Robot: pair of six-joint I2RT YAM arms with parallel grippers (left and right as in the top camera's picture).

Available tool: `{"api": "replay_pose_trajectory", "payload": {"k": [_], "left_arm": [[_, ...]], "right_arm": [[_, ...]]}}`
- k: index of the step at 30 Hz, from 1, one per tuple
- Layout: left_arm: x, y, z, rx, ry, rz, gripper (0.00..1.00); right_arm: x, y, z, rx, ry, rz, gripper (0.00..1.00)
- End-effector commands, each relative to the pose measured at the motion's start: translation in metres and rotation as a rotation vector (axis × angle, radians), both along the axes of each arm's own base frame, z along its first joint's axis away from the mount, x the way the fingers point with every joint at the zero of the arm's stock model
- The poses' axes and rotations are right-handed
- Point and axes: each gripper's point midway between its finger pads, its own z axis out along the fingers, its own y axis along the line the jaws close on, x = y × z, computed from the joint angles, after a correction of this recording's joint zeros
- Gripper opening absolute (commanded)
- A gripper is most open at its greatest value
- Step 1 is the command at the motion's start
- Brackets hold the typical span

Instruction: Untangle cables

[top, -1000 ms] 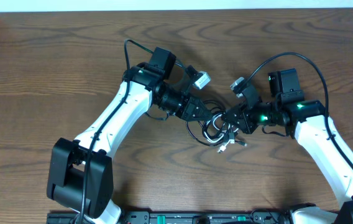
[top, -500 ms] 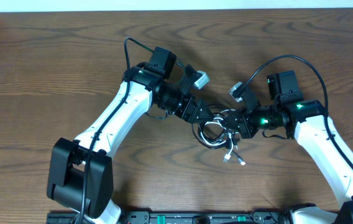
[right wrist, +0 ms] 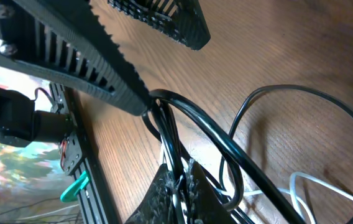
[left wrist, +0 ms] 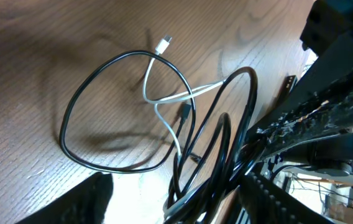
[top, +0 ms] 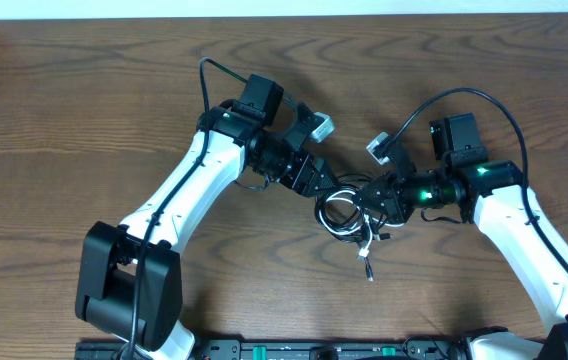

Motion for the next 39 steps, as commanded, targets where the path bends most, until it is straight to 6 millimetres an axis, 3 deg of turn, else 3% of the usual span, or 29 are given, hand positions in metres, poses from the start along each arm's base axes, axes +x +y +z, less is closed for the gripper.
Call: {"api": "replay_pose_trajectory", "payload": {"k": [1,5,13,21,24,27,31,35,39], "left_arm": [[-0.004,0.002,0.001,0.012,0.009,0.006,0.59],[-0.012,-0.002,0.0,0.015,0.03,-0.012,0.43],[-0.038,-0.027,0.0,0.016,0.026,-0.107,0.43],[-0.039,-0.031,0.001,0.01,0.016,-0.118,0.36],[-0.039,-0.031,0.001,0.011,0.016,-0.118,0.27],[-0.039,-0.031,0.001,0.011,0.016,-0.118,0.09],[-0.038,-0.031,0.001,0.011,0.015,-0.117,0.08],[-0.03,-0.02,-0.008,0.078,-0.005,-0.084,0.08],[-0.014,0.009,-0.026,0.236,-0.027,0.004,0.07]], "right_arm": [[-0.003,0.006,0.005,0.043,-0.01,0.035,0.01],[-0.003,0.006,0.005,0.044,-0.012,0.035,0.01],[-0.002,0.006,0.006,0.044,-0.014,0.035,0.01],[-0.002,0.006,0.006,0.044,-0.013,0.035,0.01],[-0.002,0.006,0.006,0.044,-0.013,0.035,0.01],[-0.002,0.006,0.005,0.043,-0.014,0.034,0.01],[0.001,0.002,0.0,0.001,-0.024,0.017,0.01],[0.013,-0.015,-0.018,-0.133,-0.01,-0.08,0.01],[0.035,-0.071,-0.051,-0.453,0.062,-0.416,0.01]]}}
